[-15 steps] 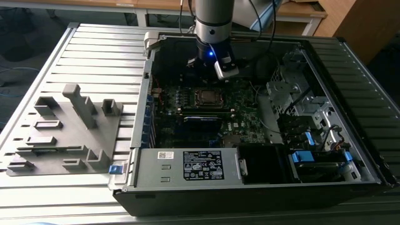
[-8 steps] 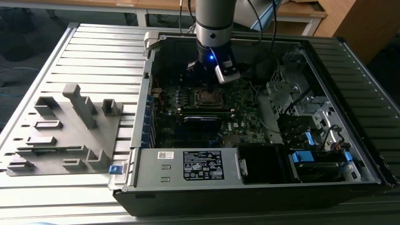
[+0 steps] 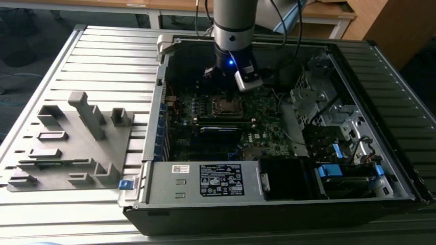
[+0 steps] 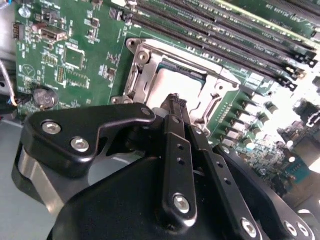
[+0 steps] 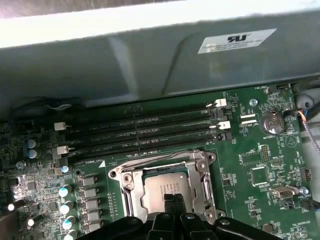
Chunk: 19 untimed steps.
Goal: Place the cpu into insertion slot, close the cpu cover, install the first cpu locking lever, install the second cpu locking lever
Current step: 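Install the first cpu locking lever, then install the second cpu locking lever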
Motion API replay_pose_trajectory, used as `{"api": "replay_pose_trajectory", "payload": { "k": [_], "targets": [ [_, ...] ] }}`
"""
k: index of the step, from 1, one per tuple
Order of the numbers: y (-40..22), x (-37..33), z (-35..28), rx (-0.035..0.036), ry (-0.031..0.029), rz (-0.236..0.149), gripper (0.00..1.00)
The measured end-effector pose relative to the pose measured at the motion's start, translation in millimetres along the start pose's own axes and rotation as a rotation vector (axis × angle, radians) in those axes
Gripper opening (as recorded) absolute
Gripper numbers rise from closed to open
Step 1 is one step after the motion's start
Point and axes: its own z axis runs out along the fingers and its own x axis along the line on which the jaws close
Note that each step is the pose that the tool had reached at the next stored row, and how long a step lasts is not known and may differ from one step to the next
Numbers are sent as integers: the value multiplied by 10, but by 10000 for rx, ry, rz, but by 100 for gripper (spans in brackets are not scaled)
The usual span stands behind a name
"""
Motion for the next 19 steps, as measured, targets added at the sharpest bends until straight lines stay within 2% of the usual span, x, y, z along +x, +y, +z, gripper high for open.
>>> {"api": "replay_pose_trajectory", "payload": {
  "k": [3, 5, 19],
  "targets": [
    [5, -8, -63, -1, 0, -1, 11],
    [7, -11, -84, -1, 0, 0, 11],
    [8, -12, -97, 2, 2, -1, 11]
  ]
}}
